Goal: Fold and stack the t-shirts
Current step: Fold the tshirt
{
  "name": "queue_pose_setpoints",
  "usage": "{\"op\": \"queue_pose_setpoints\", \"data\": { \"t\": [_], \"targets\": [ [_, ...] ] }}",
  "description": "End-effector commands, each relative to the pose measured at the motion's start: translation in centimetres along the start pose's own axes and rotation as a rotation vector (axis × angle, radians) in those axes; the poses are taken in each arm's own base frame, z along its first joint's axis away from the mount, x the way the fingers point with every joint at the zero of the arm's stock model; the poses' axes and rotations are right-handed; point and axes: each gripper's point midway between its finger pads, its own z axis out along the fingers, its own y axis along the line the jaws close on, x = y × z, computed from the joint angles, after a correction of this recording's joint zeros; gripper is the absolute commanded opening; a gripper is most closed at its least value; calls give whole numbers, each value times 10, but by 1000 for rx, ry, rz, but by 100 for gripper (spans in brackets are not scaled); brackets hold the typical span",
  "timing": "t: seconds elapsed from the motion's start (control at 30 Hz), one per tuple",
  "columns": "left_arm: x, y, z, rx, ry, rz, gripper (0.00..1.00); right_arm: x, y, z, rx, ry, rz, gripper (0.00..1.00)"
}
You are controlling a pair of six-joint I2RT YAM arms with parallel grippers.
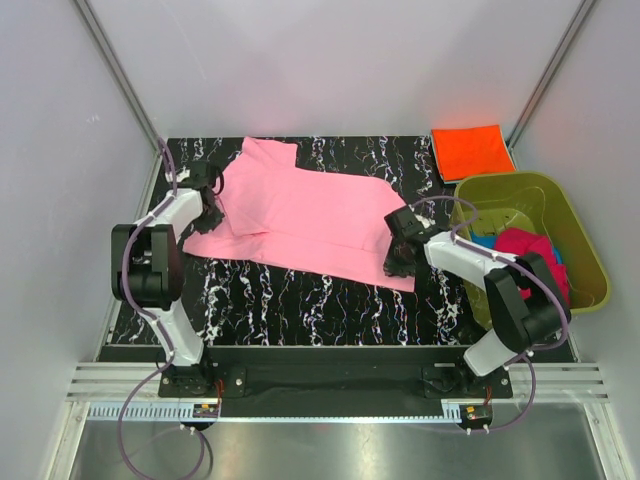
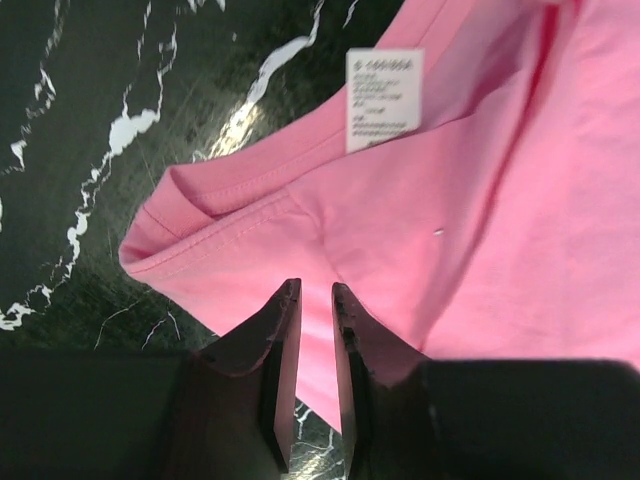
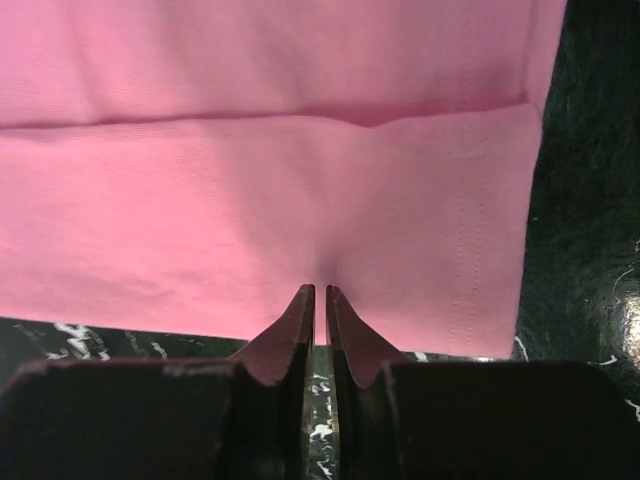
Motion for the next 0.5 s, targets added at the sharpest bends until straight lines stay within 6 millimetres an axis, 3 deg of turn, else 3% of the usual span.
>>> {"op": "queue_pose_setpoints", "data": {
  "t": [0.0, 0.2, 0.27, 0.47],
  "targets": [
    [3, 9, 7, -51, 1, -38, 22, 13, -13, 10, 54, 26, 1, 14],
    [10, 55, 9, -289, -12, 0, 19, 34, -56, 14, 213, 51, 13, 12],
    [12, 75, 0, -370, -43, -14, 18, 34, -60, 8, 219, 40, 15, 12],
    [29, 98, -10, -414, -49, -36, 18, 33, -73, -16, 242, -3, 27, 12]
  ]
}}
